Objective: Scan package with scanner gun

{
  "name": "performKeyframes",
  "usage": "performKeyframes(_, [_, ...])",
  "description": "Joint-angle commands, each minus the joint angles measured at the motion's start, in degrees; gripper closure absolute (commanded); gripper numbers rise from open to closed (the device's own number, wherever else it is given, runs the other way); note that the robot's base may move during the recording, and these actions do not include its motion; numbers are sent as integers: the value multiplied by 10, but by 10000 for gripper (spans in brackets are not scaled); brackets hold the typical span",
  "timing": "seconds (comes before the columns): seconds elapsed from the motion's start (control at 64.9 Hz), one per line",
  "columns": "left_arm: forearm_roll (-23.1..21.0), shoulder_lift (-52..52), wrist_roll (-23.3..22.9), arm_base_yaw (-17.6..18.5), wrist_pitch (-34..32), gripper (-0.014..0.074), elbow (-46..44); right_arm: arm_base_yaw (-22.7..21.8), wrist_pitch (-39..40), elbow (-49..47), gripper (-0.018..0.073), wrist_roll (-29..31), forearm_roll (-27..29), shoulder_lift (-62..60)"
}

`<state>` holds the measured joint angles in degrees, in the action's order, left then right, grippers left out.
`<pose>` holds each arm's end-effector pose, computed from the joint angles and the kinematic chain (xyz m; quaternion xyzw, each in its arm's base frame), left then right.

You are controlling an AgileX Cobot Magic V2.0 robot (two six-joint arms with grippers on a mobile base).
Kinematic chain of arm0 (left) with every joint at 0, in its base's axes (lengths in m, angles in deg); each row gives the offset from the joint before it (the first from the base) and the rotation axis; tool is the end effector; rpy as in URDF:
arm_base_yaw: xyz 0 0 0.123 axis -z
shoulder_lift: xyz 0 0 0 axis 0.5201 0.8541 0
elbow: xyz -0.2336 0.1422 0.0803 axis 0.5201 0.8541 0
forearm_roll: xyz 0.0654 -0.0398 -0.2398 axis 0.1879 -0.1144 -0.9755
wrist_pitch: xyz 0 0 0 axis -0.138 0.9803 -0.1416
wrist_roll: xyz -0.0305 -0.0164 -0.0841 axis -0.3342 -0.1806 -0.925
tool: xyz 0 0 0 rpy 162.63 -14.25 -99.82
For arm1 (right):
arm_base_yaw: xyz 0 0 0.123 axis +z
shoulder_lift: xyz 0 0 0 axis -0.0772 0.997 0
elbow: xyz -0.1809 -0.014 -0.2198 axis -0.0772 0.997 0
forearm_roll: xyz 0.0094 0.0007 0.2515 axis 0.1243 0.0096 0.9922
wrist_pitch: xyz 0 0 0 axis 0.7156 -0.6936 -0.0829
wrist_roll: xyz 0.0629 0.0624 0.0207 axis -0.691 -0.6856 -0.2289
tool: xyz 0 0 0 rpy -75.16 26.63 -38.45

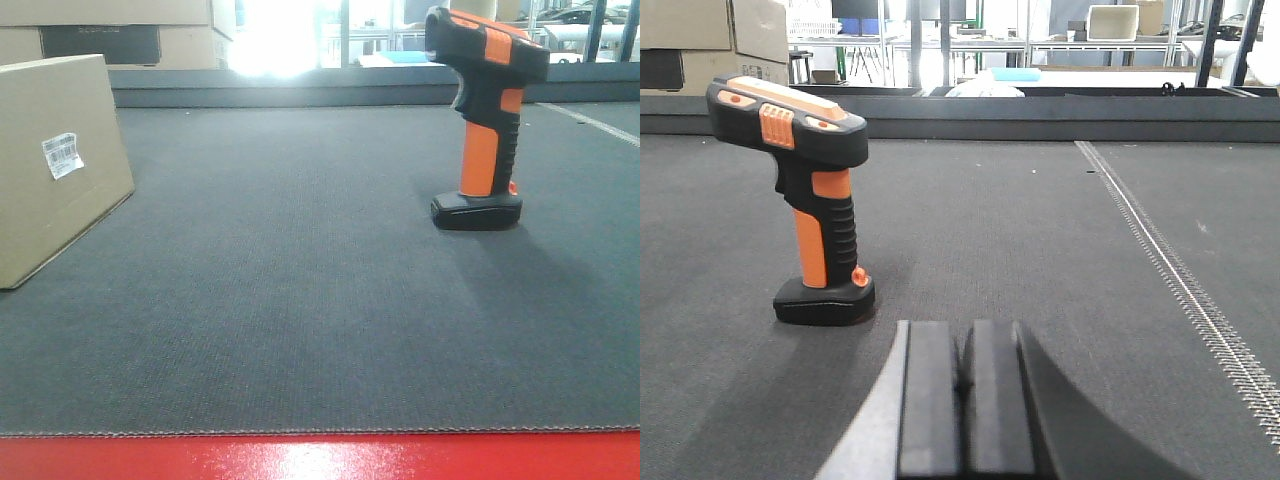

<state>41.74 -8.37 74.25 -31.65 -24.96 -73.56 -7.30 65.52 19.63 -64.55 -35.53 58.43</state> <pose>0.0568 0.0006 0.2030 0.0247 0.7132 0.0302 0.6999 0.0567 -0.0019 0.2036 0.0340 0.7126 0.0060 0.7007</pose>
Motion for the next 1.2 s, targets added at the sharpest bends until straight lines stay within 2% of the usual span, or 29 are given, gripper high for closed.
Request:
performKeyframes(0.0, [1, -2, -4, -1, -11, 707, -2, -1, 12, 0, 711, 1, -2, -2])
performKeyframes(0.832, [1, -2, -4, -1, -11, 707, -2, -1, 12, 0, 711, 1, -2, -2])
performKeyframes(0.987, [55, -2, 2, -1, -11, 707, -2, -1, 12, 0, 711, 1, -2, -2])
performKeyframes(1.187, [55, -2, 2, -1, -13, 707, -2, -1, 26, 0, 711, 1, -2, -2])
